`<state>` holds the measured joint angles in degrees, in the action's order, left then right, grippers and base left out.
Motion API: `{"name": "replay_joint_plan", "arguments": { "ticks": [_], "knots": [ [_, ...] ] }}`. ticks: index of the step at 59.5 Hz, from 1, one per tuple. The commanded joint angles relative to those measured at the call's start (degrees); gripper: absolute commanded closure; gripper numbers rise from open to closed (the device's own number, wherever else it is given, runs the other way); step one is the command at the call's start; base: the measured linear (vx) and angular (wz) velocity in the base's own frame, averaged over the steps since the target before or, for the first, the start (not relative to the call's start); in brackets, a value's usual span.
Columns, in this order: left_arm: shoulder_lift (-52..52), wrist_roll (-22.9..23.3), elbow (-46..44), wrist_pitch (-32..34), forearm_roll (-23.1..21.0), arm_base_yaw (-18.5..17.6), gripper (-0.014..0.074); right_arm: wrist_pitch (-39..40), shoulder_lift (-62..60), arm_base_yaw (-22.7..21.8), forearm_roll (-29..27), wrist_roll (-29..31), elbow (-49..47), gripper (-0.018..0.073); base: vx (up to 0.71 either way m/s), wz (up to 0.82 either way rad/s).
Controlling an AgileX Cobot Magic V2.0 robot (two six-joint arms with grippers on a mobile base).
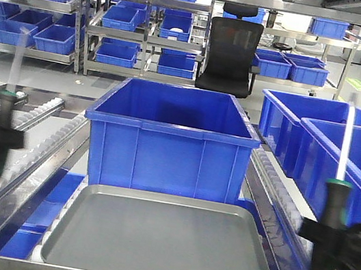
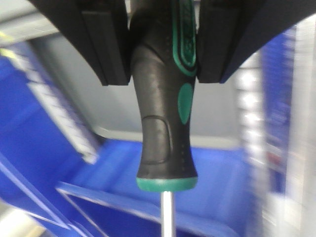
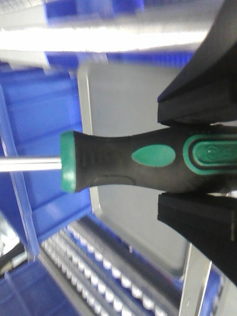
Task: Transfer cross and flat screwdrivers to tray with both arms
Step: 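Extend both grippers with screwdrivers over the grey tray, then lower both screwdrivers onto the tray and open the right gripper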
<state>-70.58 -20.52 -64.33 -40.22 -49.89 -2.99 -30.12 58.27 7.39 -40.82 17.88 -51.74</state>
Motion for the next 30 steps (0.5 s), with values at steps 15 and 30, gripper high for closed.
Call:
{"name": "replay_joint_plan", "arguments": {
  "ticks": [15, 30],
  "knots": [
    [-13.80, -5.17, -1.61, 6.02, -11.22, -8.34, 0.0592, 1.86, 17.91, -0.08, -37.11, 27.62, -3.41, 0.0567, 0.00, 0.00],
    [-24.60, -5.13, -6.23, 4.01, -14.90, -9.72, 0.0592, -5.02, 30.72, -0.08, -46.97, 34.01, -10.08, 0.0567, 0.00, 0.00]
  ]
}}
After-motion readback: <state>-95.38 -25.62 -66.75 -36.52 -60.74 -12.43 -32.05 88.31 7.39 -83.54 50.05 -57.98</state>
